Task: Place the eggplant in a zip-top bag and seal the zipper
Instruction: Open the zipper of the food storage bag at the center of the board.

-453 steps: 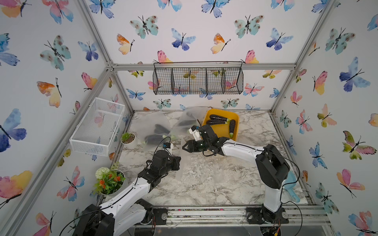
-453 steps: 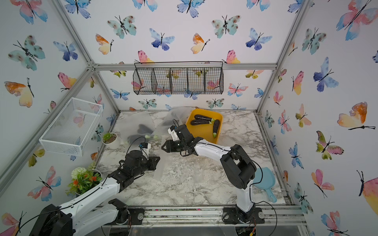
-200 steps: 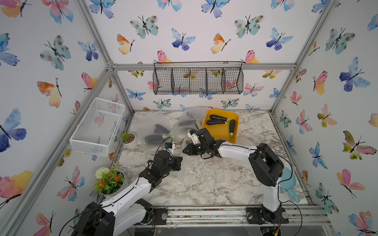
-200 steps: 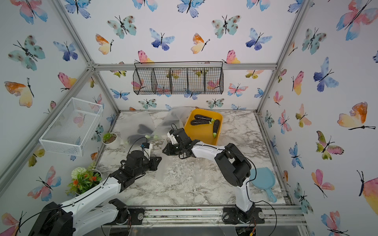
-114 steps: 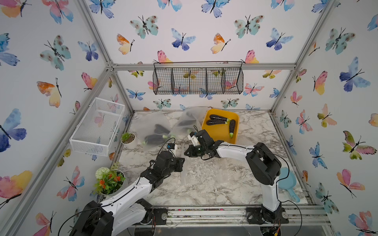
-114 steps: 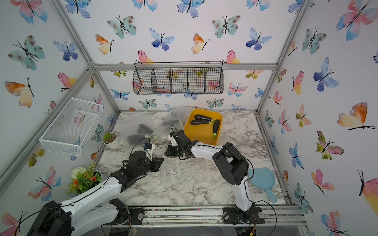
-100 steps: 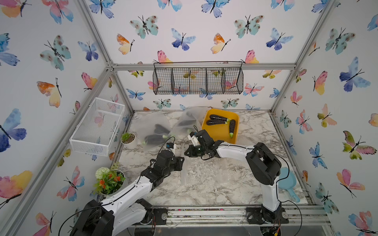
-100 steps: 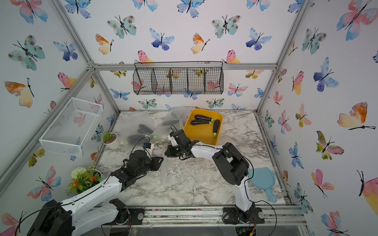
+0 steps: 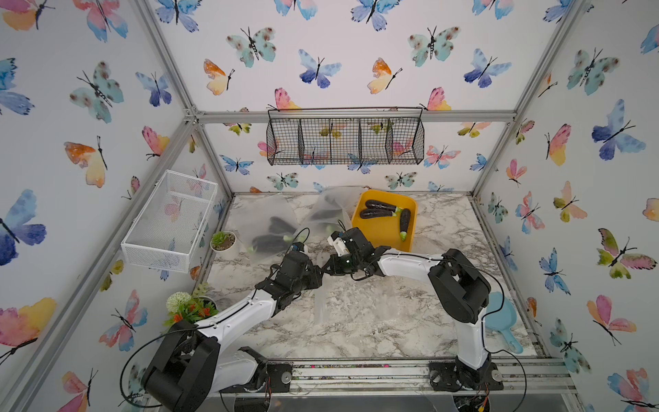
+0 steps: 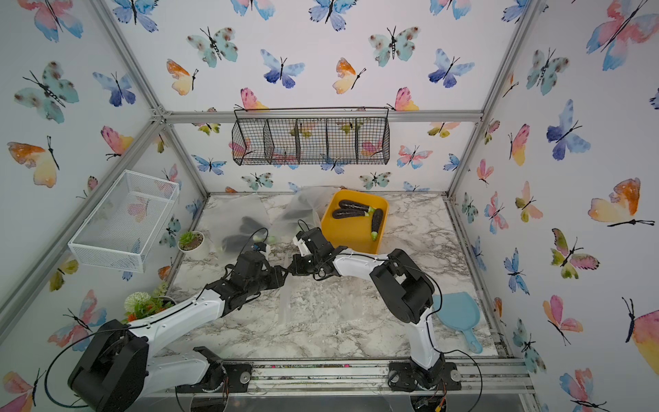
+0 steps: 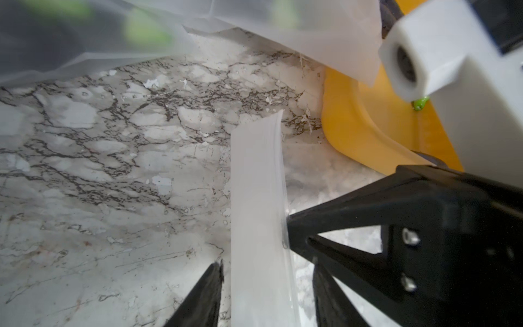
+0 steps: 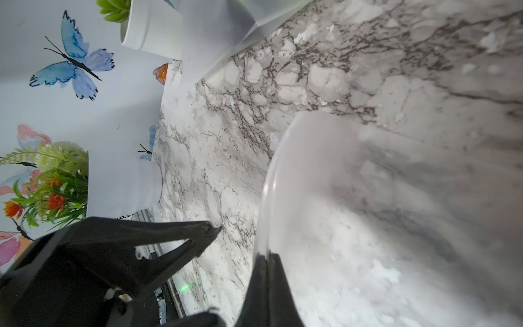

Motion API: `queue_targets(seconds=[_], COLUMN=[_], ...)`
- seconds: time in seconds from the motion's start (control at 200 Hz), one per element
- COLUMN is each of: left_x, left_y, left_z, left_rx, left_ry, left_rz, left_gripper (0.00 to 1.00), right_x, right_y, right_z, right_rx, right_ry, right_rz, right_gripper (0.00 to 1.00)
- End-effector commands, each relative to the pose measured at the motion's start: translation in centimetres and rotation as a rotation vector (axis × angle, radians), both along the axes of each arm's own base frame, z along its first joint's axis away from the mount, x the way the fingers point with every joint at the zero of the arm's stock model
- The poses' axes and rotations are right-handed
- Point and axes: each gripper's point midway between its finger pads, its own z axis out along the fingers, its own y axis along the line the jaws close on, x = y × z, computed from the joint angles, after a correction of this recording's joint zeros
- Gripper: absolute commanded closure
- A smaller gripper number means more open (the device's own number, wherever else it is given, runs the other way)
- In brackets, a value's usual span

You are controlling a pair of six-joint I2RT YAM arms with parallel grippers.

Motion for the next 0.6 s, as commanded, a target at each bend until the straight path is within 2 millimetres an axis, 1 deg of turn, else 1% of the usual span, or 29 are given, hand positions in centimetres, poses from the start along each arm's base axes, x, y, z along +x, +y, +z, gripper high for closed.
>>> queue_targets(seconds=[0.0, 0.135, 0.265, 0.4, 0.506, 0.596], left_x=[0.2, -0.2, -1.1, -1.5, -1.6, -1.7], left_y=[0.5, 0.7, 0.5, 0.2, 0.5, 0.8], left_z=[-0.8, -0.6, -1.3, -1.2, -1.3, -2.0], left_rx=[-0.039, -0.029, -0.048, -0.084, -0.074, -0.054], left_ry=[0.058, 0.056, 0.081, 0.080, 0.087, 0.101], left_rz=[0.011, -0.014, -0.030, -0.031, -0.021, -0.016], left_gripper=[0.48, 0.48, 0.46, 0.46, 0.47, 0.53], right_x=[-0.6, -0.3, -0.1, 0.0, 0.0, 0.1], right_y=[0.8, 1.6, 2.5, 2.7, 2.8, 2.9], right_z=[0.4, 0.6, 1.0, 0.9, 0.7, 0.8], right_rx=[0.034, 0.055, 0.070, 0.069, 0.067, 0.067], right_ry=[0.002, 0.009, 0.006, 0.007, 0.010, 0.007], right_rz=[0.030, 0.035, 0.048, 0.050, 0.052, 0.051], right_gripper=[0.96, 0.96, 0.96, 0.96, 0.96, 0.96])
